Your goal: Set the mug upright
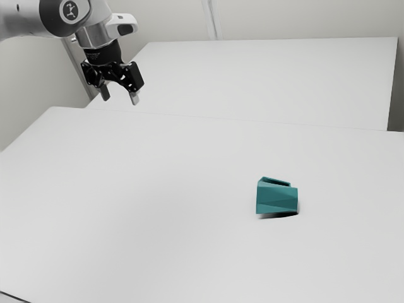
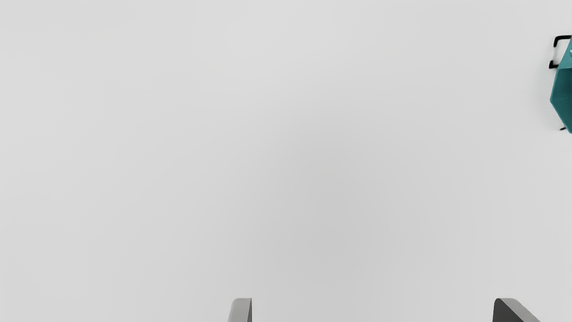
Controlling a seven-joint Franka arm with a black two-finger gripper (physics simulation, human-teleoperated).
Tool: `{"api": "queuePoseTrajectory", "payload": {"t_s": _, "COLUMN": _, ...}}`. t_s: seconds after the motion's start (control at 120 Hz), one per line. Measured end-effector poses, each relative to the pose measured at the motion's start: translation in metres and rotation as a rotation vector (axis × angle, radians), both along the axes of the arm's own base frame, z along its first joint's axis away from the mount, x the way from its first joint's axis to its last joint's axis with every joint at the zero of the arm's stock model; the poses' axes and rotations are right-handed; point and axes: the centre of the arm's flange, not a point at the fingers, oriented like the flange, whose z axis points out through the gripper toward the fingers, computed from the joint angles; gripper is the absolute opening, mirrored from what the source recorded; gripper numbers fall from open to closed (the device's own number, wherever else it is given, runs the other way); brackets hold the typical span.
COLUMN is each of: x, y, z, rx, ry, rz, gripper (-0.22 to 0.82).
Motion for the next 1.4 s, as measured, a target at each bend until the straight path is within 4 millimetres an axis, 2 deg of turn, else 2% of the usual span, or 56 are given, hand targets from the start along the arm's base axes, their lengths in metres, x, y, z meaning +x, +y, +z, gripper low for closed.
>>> {"api": "queuePoseTrajectory", "payload": {"t_s": 0.15, "x": 0.001, "y": 0.004, "z": -0.002, "rx": -0.004, "ry": 0.001, "rz": 0.009, "gripper": 0.59}}
{"api": "queuePoseTrajectory", "payload": {"t_s": 0.267, "x": 0.0, "y": 0.005, "z": -0.017, "rx": -0.053, "ry": 0.012, "rz": 0.019, "gripper": 0.59}}
{"api": "queuePoseTrajectory", "payload": {"t_s": 0.492, "x": 0.005, "y": -0.006, "z": -0.069, "rx": -0.269, "ry": 0.012, "rz": 0.005, "gripper": 0.59}}
{"api": "queuePoseTrajectory", "payload": {"t_s": 0.75, "x": 0.004, "y": -0.029, "z": -0.142, "rx": -0.549, "ry": -0.003, "rz": -0.016, "gripper": 0.58}}
{"api": "queuePoseTrajectory", "payload": {"t_s": 1.008, "x": 0.002, "y": -0.042, "z": -0.193, "rx": -0.788, "ry": -0.076, "rz": -0.038, "gripper": 0.58}}
{"api": "queuePoseTrajectory", "payload": {"t_s": 1.25, "x": 0.006, "y": -0.051, "z": -0.244, "rx": -0.935, "ry": -0.126, "rz": -0.057, "gripper": 0.58}}
{"api": "queuePoseTrajectory", "payload": {"t_s": 1.4, "x": 0.009, "y": -0.076, "z": -0.273, "rx": -0.991, "ry": -0.143, "rz": -0.108, "gripper": 0.58}}
